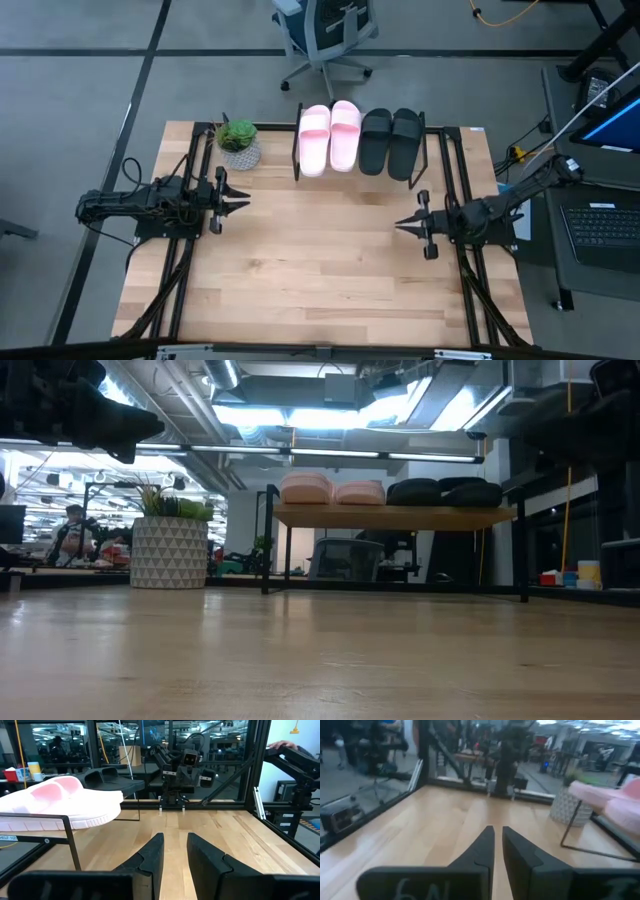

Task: Pick and place slides into the shelf
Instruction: Return to Home Position

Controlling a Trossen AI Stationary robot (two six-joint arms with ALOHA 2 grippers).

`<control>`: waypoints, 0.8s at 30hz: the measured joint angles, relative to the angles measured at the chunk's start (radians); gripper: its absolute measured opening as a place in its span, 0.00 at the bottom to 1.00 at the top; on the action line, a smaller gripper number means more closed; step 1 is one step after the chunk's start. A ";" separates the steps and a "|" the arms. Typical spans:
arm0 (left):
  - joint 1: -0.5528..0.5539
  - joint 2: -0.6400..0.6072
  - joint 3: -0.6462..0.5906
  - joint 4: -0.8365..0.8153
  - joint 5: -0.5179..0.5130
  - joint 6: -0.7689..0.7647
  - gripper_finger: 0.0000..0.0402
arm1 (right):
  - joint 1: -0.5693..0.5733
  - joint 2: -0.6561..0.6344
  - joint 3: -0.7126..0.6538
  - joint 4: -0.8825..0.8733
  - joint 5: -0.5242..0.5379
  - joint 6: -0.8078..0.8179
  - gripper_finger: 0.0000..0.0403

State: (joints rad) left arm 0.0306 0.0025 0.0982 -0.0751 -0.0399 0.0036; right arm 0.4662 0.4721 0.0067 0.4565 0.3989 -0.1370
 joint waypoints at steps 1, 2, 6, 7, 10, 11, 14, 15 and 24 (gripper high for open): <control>0.000 0.000 0.000 0.000 0.000 0.000 0.19 | -0.012 -0.012 0.000 -0.002 0.000 0.001 0.10; 0.000 0.000 0.000 0.000 0.000 0.000 0.19 | -0.027 -0.028 0.000 -0.006 0.002 0.004 0.10; 0.000 0.000 0.000 0.000 0.000 0.000 0.19 | -0.121 -0.110 0.000 -0.038 -0.041 0.028 0.10; 0.000 0.000 0.000 0.000 0.000 0.000 0.19 | -0.149 -0.135 0.000 -0.059 -0.084 0.024 0.10; 0.000 0.000 0.000 0.000 0.000 0.000 0.19 | -0.237 -0.216 0.000 -0.136 -0.265 -0.006 0.10; 0.000 0.000 0.000 0.000 0.000 0.000 0.19 | -0.265 -0.244 0.000 -0.162 -0.319 -0.004 0.10; 0.000 0.000 0.000 0.000 0.000 0.000 0.19 | -0.338 -0.324 0.000 -0.242 -0.419 0.021 0.10; 0.000 0.000 0.000 0.000 0.000 0.000 0.19 | -0.360 -0.347 0.000 -0.266 -0.432 0.028 0.10; 0.000 0.000 0.000 0.001 0.000 0.000 0.19 | -0.467 -0.471 0.000 -0.422 -0.517 0.036 0.10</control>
State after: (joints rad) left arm 0.0307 0.0025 0.0982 -0.0746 -0.0402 0.0036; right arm -0.0006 0.0010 0.0067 0.0350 -0.1182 -0.1013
